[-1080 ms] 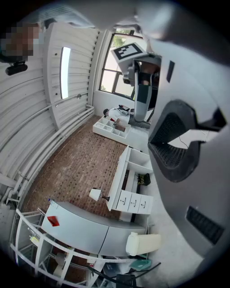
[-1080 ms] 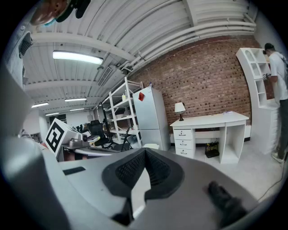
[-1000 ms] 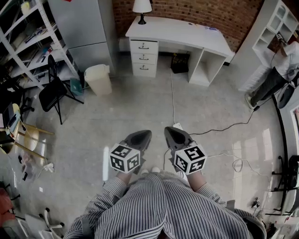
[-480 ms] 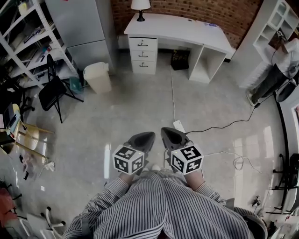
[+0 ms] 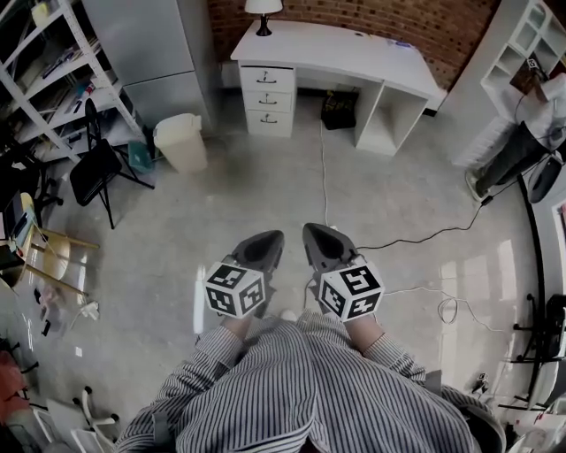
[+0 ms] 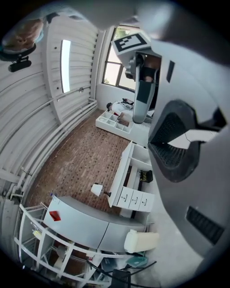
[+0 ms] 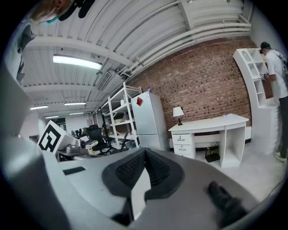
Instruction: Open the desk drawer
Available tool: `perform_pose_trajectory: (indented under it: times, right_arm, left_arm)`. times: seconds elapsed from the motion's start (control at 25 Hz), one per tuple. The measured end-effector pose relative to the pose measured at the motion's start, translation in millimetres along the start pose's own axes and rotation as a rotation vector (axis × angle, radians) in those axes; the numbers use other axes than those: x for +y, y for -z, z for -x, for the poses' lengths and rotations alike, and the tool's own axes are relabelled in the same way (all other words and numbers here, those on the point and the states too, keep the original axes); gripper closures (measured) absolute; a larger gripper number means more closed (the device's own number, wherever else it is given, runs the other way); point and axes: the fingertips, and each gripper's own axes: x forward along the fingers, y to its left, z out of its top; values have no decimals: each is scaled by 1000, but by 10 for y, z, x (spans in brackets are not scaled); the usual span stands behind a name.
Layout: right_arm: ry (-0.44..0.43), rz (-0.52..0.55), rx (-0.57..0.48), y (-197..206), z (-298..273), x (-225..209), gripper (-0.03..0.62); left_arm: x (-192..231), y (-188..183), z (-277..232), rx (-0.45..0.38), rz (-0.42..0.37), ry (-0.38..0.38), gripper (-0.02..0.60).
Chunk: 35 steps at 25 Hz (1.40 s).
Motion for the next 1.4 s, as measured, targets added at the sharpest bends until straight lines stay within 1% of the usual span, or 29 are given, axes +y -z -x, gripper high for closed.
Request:
perform_pose_trajectory:
  times: [0.08,0.2,0.32,0.52,0.68,0.8,0.88,1.08,1.28,1.4]
  right_arm:
    - [-21,-13,2,33,5,-43,579]
    - [-53,-57,18,146,4,-69,579]
    - [-71,-75,42,213,-102,-111,579]
    - [-77,-53,78,261,-344,-273,579]
    - [-76,-44,99,218,-685,-416,579]
    - [-76,-34,105,144,-993,-527,579]
    - [-69,-26,102,42,-1229,-630,579]
    - [-49,-28,68,-343,-1936,-861,579]
    - [-29,-18,45,-644,-2630,-1069,579]
    - [-5,-35,32,-765,-2943,-1196,579]
  left_arm:
    - [5,51,-35,3,14,-11,571]
    - [17,166,-55,16,14,-35,571]
    - [39,242,-106,50,1,-27,571]
    - [190,195,-341,58,3,-17,571]
    - [449,86,-573,69,-11,-11,571]
    - [738,-95,-784,69,-24,-13,571]
    - [917,-278,-949,66,-27,9,571]
    - [1400,-786,-1367,78,-98,55,571]
    - [1996,-1285,-1747,57,-102,73,571]
    - [2254,-1486,-1920,57,-113,92,571]
